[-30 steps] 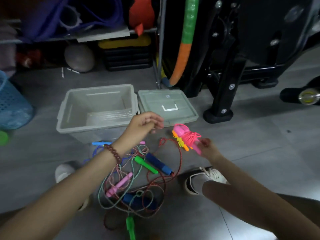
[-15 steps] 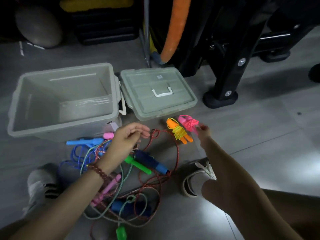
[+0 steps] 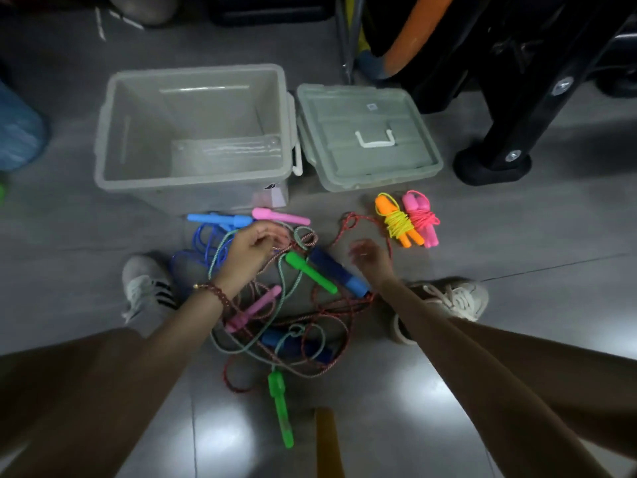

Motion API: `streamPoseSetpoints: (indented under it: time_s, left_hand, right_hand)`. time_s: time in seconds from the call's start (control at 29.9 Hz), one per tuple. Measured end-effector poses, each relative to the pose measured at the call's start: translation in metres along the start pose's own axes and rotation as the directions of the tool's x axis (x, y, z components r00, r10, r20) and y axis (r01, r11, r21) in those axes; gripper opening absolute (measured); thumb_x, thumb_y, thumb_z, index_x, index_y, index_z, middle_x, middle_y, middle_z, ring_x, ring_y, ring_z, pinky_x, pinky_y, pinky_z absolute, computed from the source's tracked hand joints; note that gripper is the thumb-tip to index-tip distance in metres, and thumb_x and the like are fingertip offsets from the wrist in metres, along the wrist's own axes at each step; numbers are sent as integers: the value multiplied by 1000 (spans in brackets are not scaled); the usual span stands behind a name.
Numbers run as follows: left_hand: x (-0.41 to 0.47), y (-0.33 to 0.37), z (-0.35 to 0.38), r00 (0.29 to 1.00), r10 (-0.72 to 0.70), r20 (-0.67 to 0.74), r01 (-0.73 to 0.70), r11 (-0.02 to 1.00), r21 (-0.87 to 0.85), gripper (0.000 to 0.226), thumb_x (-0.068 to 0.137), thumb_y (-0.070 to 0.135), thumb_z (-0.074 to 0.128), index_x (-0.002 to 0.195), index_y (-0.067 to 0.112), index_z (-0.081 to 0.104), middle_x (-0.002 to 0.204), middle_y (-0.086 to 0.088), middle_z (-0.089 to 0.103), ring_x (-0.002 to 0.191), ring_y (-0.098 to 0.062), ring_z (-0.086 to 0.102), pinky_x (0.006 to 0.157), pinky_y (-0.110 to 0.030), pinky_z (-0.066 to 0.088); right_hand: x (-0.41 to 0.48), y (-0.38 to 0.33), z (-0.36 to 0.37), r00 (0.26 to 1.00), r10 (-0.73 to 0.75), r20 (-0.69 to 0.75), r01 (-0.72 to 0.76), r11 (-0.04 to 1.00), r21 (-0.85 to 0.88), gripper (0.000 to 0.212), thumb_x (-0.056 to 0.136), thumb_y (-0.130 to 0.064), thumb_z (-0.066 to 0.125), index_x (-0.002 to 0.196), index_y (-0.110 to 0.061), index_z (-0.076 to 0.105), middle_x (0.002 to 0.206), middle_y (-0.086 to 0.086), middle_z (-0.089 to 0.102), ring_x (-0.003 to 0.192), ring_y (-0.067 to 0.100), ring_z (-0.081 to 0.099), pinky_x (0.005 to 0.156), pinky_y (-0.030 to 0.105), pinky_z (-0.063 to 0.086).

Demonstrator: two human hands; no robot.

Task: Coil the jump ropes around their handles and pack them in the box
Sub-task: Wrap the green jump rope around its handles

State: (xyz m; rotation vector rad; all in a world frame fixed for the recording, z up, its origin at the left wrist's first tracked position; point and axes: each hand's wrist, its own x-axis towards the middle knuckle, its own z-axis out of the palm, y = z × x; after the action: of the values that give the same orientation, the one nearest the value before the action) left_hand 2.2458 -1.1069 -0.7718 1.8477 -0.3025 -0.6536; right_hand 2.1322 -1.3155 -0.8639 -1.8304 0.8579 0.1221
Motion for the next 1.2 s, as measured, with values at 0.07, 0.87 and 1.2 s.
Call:
streamPoseSetpoints:
  time_s: [0.07,0.87,1.2]
  left_hand:
    - [-11,-7,-13,998,-40,-46,39,999,-32,35,87,-18,38,88,8,61,68,16,69,69,3,63,65,-10,46]
    - [-66,-10,-60,991,55,-125,-29,980,197,83,78,8,73,145,7,24,148,3,22,137,-9,18,110,-15,14]
    - [-99,72,-33,965,210,154,-227,969,102,31,98,31,38,101,10,61,78,10,63,82,-17,60,86,-35,47]
  right_hand:
    - [-11,-3,32,973,-36,227,69,988,-139,24,86,10,57,110,11,60,105,25,62,71,18,58,63,3,39]
    - [-84,-169,14,855,-373,359,408,912,-25,25,95,-5,52,120,-1,50,94,-7,49,79,-15,47,74,3,34]
    - [-200,-273,-59,799,-486,354,313,839,446,18,95,-32,45,112,-28,49,119,-3,60,117,8,53,104,27,34]
